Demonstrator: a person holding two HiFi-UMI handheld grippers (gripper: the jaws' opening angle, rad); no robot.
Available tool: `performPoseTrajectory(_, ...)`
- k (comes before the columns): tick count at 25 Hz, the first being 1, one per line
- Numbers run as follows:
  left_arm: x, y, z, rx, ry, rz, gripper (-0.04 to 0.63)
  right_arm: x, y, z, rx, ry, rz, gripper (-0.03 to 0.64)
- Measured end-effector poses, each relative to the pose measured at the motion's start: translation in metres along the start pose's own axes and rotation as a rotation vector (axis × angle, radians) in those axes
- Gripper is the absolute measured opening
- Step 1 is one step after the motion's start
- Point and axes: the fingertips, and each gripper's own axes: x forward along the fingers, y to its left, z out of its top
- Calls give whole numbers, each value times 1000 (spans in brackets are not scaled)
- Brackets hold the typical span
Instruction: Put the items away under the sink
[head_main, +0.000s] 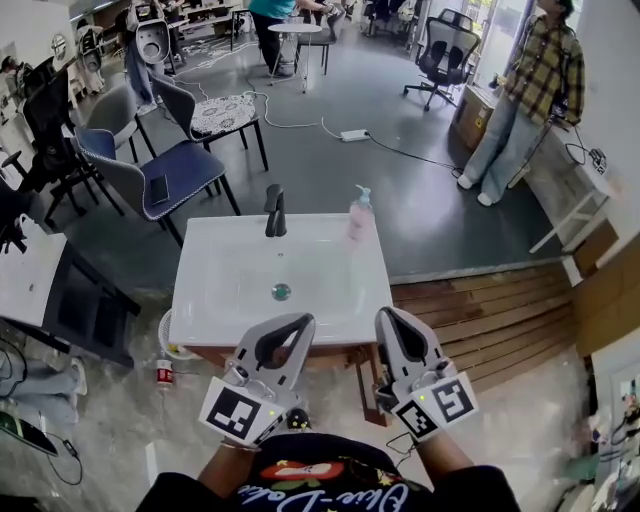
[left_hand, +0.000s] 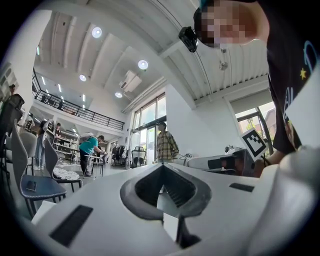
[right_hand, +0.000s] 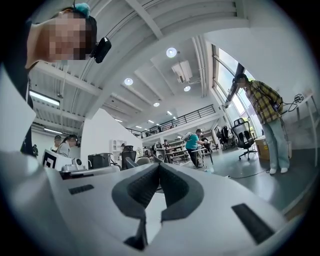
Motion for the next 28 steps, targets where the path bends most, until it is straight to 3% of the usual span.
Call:
performPoseTrajectory(17,5,21,-9,-31,-16,-88,3,19,-1,-11,-12,8,-71,8)
performPoseTrajectory(28,32,32,-9,-43,-14,-66,3,36,-27,-8,-17,15,-61,8)
